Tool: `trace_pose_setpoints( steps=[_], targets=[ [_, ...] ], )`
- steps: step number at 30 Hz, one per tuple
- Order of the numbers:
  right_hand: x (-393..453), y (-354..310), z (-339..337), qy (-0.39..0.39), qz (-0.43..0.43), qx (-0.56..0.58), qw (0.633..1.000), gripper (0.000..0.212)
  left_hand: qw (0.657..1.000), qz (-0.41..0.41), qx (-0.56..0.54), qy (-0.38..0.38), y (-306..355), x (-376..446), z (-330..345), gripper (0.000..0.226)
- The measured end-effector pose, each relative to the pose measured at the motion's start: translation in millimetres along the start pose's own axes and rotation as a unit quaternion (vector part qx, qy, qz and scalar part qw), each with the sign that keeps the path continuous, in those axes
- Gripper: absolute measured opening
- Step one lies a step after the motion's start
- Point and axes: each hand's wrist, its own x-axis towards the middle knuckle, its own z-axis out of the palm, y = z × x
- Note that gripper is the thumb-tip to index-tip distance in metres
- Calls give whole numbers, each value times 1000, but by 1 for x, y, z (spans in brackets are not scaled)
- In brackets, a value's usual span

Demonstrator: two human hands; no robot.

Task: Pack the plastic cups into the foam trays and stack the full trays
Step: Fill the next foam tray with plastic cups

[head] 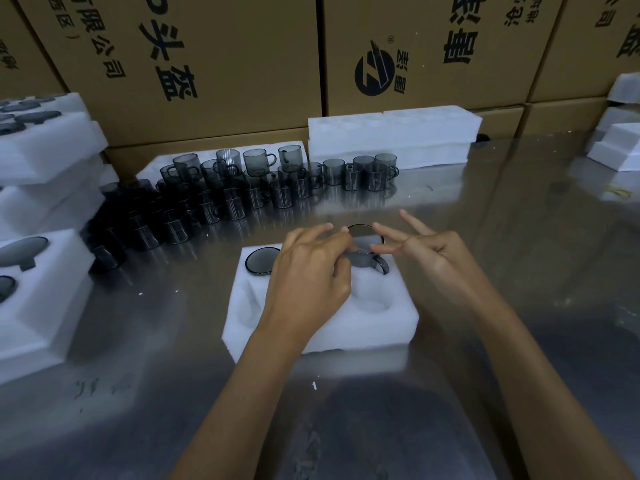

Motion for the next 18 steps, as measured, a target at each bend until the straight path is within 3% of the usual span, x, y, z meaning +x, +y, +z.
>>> trace_pose_setpoints(
  steps=[18],
  targets=[
    [8, 9, 10, 35, 83, 7, 996, 27, 998, -25, -9, -57, -3, -2, 2, 28]
  ],
)
